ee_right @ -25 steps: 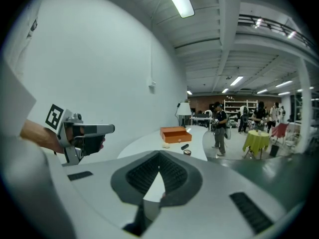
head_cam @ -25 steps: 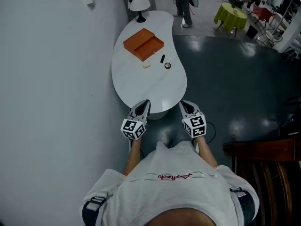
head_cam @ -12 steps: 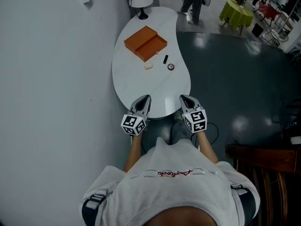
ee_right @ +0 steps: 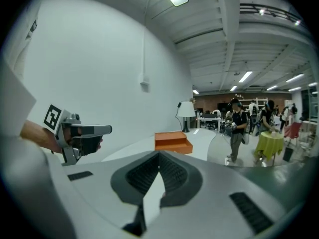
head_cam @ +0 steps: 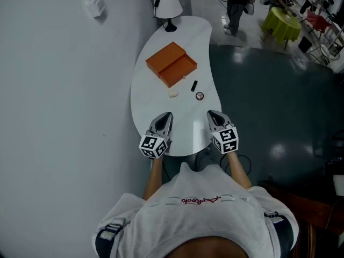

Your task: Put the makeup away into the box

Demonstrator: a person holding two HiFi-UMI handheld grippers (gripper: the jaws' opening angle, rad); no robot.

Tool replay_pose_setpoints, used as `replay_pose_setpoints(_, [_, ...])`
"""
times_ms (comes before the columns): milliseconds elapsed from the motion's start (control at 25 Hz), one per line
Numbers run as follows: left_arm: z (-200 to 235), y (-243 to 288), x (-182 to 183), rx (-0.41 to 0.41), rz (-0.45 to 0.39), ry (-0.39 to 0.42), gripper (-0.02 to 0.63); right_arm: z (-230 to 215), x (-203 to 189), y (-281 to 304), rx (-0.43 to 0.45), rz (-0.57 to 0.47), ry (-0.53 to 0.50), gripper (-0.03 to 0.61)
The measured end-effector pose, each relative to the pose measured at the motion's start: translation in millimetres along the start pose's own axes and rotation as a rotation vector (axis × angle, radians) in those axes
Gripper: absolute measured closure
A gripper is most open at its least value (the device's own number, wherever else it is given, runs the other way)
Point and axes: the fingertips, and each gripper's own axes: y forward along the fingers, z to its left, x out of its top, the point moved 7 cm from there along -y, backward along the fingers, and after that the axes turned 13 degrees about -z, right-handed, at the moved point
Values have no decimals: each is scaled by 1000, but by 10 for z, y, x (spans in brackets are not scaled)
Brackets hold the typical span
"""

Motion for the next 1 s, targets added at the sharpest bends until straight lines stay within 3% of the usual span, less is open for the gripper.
replay_pose_setpoints(600, [274, 1070, 28, 143, 18, 53, 601, -1070, 124, 960, 133, 12, 31, 558])
replay_pose_setpoints(1000, [384, 1151, -27, 211, 92, 98, 601, -1394, -116, 1317, 149, 7, 127, 558])
